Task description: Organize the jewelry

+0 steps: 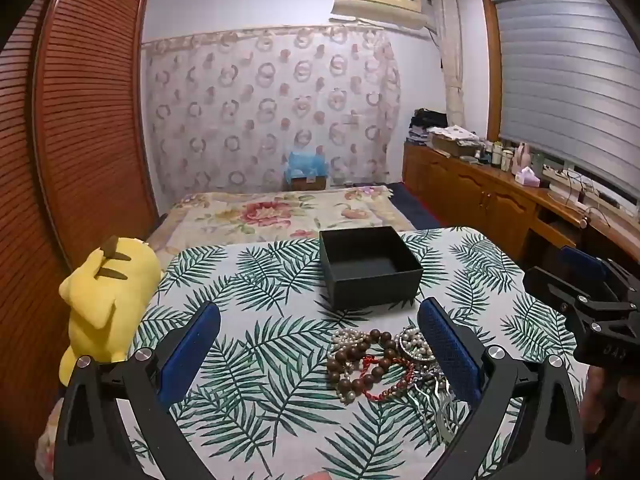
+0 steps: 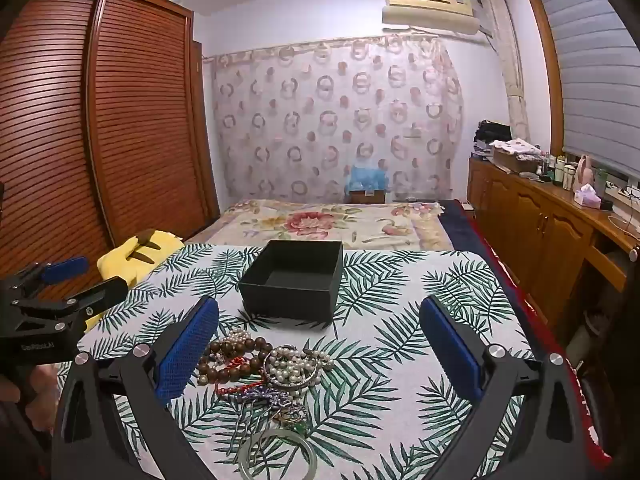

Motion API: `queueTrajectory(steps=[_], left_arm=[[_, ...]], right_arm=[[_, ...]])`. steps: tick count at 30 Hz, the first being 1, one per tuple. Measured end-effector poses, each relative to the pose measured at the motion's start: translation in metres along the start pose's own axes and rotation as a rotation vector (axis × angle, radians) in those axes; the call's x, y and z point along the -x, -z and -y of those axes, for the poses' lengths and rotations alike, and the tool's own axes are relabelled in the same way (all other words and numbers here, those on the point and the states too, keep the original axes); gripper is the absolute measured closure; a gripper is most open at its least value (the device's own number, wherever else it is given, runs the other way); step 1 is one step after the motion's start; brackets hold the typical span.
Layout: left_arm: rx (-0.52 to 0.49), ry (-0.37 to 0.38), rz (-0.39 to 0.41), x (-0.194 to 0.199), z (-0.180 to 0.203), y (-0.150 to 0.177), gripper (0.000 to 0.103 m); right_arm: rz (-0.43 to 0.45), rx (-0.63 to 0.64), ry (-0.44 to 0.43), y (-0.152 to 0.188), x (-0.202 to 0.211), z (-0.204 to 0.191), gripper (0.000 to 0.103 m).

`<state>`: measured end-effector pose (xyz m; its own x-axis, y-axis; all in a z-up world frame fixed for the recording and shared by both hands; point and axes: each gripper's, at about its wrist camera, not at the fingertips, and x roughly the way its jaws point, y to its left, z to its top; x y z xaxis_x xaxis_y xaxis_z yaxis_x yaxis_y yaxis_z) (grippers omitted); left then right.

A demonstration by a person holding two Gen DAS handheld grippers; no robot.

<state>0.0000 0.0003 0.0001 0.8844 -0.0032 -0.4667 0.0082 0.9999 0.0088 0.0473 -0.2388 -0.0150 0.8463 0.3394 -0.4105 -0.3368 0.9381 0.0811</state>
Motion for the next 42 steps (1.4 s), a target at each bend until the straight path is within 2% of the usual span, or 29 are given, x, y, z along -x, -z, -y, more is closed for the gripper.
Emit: queueTrajectory(steps=[17, 26, 42], left_arm=[[0.003, 0.001, 0.004, -0.004, 0.001, -0.001, 0.007], [0.001, 0.0, 0.016, 0.011, 0.006, -0.013, 0.007], [0.005, 0.004, 0.03, 0.017, 0.004, -0.009, 0.007]], right_arm=[[-0.003, -0.002, -0.009, 0.0, 0.001, 0.0, 0.002], [-0.001, -0.002, -0.007, 0.0, 0.002, 0.0, 0.002], [0.004, -0.003, -0.008, 0.0, 0.003, -0.003, 0.002]])
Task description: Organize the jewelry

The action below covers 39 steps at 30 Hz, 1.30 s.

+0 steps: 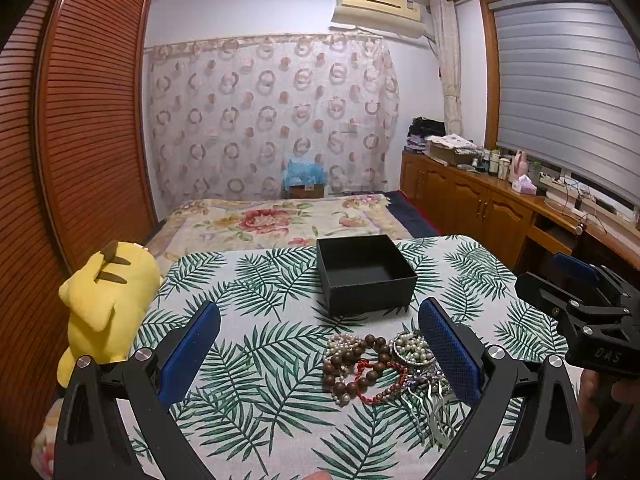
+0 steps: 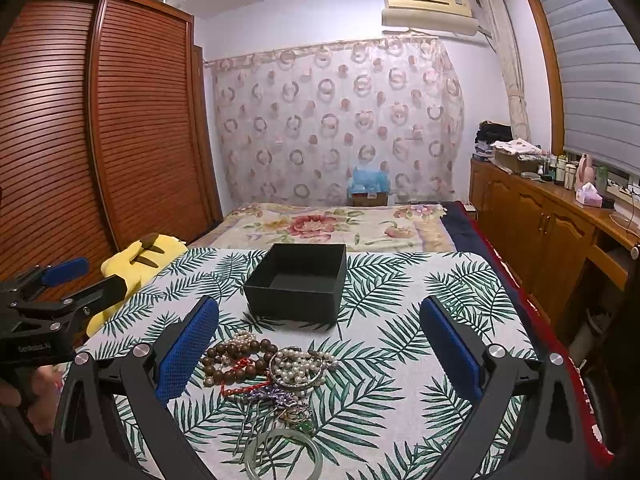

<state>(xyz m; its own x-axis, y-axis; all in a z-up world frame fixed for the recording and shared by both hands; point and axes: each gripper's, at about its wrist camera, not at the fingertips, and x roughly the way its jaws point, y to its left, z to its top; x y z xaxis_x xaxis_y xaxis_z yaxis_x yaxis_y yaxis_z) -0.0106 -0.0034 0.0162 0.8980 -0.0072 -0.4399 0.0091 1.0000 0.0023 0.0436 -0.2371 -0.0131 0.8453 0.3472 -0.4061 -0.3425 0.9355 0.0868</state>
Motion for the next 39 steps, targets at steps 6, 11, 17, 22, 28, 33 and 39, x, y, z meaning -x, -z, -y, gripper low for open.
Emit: queueTrajectory(steps=[6, 11, 17, 22, 28, 33, 39], left_arm=[[0.001, 0.002, 0.001, 0.0019, 0.0004, -0.0016, 0.007], [0.001, 0.002, 0.002, 0.0021, 0.0004, -0.0015, 0.007], [0.001, 0.002, 0.003, 0.0021, 0.0004, -0.001, 0.007], [0.001, 0.001, 0.003, 0.0021, 0.0003, -0.0009, 0.007], [0.001, 0.002, 0.003, 0.0021, 0.0001, -0.0009, 0.007], [0.001, 0.002, 0.003, 0.0023, 0.0, -0.0009, 0.007], [0.003, 0.004, 0.002, 0.0023, 0.0, -0.0002, 0.007]], right_arm=[[0.0, 0.001, -0.001, 0.0002, 0.0, 0.0003, 0.002], [0.001, 0.0, -0.001, 0.0004, 0.0, 0.0005, 0.002], [0.001, -0.001, -0.002, 0.0006, -0.0001, 0.0008, 0.002], [0.001, -0.001, -0.001, 0.0009, -0.0003, 0.0008, 0.002], [0.002, 0.0, -0.002, 0.0006, -0.0001, 0.0002, 0.002], [0.002, -0.002, -0.003, 0.0006, -0.0001, 0.0006, 0.002], [0.002, -0.002, -0.003, 0.0006, -0.0002, 0.0005, 0.002]])
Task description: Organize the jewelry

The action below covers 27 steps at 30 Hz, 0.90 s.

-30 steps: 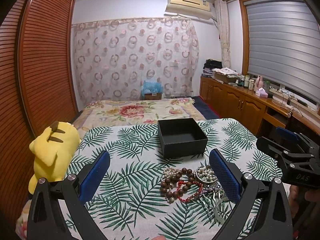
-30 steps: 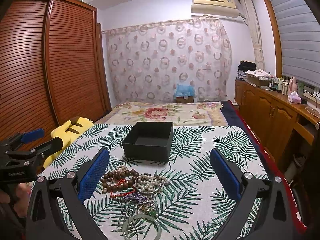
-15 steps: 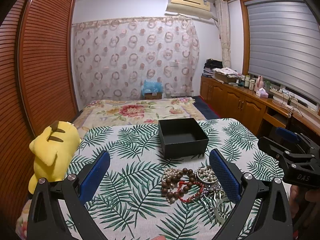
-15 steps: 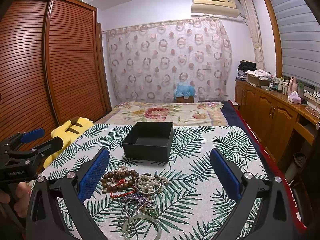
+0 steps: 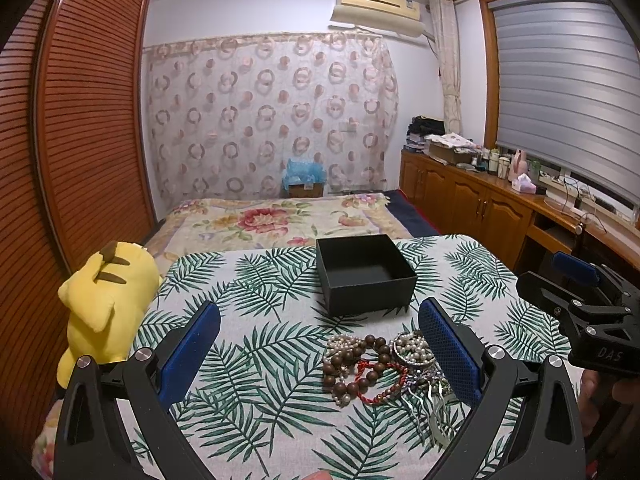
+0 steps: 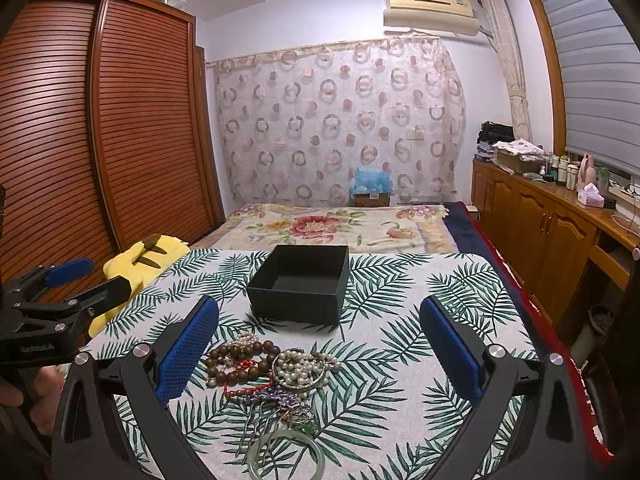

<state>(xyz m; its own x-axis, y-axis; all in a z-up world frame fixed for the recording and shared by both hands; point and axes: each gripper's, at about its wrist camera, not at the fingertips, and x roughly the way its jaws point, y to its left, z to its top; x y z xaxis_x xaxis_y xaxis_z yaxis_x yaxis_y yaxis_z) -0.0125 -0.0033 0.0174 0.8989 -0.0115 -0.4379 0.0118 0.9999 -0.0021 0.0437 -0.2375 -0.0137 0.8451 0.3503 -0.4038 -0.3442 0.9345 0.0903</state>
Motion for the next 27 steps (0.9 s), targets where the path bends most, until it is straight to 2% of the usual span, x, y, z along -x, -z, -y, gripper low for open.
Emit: queueTrajectory(steps=[13, 27], left_arm=[[0.004, 0.002, -0.015, -0.004, -0.001, 0.004, 0.007], [0.023, 0.01, -0.111, -0.036, -0.031, 0.022, 0.007]], right_arm=[[-0.013, 0.001, -0.007, -0.006, 0.002, -0.013, 0.002], [-0.089, 0.017, -0.035, 0.016, -0.032, 0.002, 0.002]])
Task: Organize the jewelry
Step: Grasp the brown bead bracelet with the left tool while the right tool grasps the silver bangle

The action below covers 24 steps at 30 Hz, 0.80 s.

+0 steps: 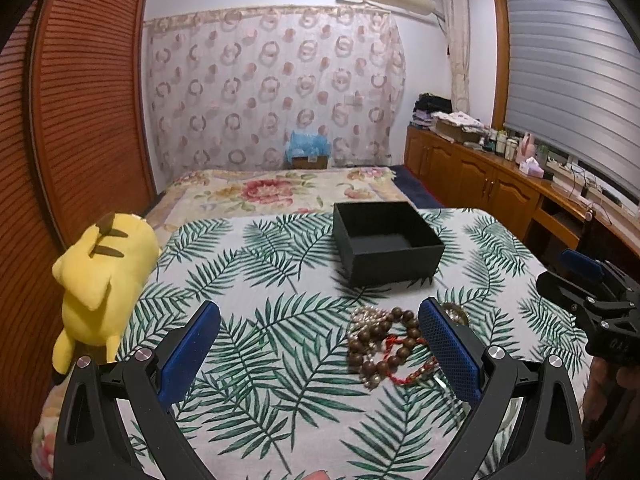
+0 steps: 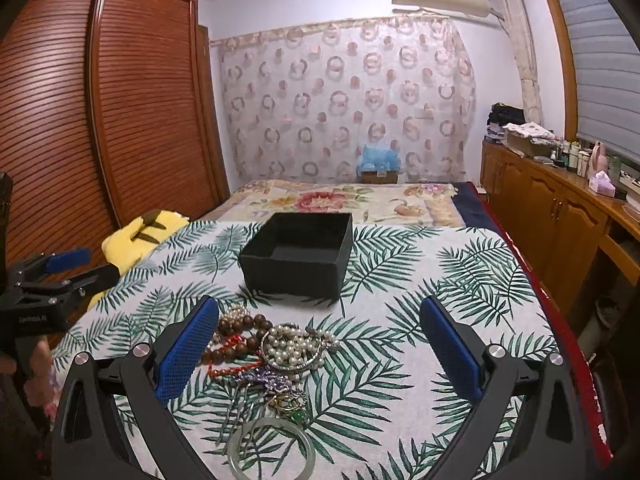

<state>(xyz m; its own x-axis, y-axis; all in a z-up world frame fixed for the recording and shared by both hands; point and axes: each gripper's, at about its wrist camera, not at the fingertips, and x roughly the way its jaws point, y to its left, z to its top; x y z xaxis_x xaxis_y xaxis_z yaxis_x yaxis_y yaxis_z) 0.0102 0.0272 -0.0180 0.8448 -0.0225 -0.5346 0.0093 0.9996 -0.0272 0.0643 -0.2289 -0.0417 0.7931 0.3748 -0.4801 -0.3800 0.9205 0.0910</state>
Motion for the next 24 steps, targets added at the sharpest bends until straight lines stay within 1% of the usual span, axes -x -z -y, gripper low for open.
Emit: queueTrajectory(steps=[6, 12, 14, 15, 16, 19, 22, 24], left_arm=[[-0.007, 0.038, -0.032, -0.011, -0.011, 0.011, 0.007], [-0.024, 0.073, -0.087, -0.026, -0.013, 0.021, 0.007], [-0.035, 0.091, -0.117, -0.034, -0.014, 0.025, 0.007], [-0.04, 0.094, -0.128, -0.037, -0.014, 0.027, 0.007], [-0.044, 0.097, -0.138, -0.04, -0.014, 0.03, 0.007], [-0.046, 0.104, -0.17, -0.049, -0.016, 0.037, 0.007], [-0.039, 0.112, -0.192, -0.056, -0.018, 0.042, 0.007], [-0.032, 0.115, -0.207, -0.06, -0.02, 0.044, 0.007]], right_arm=[[-0.038, 0.038, 0.017, 0.008, -0.02, 0.001, 0.002], [-0.077, 0.072, -0.008, 0.016, -0.038, 0.001, 0.003], [-0.097, 0.085, -0.02, 0.019, -0.045, 0.0, 0.006], [-0.107, 0.093, -0.022, 0.02, -0.049, 0.0, 0.01], [-0.127, 0.103, -0.033, 0.021, -0.055, -0.001, 0.014], [-0.179, 0.115, -0.068, 0.024, -0.069, -0.004, 0.02], [-0.245, 0.132, -0.114, 0.027, -0.087, -0.008, 0.024], [-0.282, 0.143, -0.128, 0.029, -0.096, -0.01, 0.027]])
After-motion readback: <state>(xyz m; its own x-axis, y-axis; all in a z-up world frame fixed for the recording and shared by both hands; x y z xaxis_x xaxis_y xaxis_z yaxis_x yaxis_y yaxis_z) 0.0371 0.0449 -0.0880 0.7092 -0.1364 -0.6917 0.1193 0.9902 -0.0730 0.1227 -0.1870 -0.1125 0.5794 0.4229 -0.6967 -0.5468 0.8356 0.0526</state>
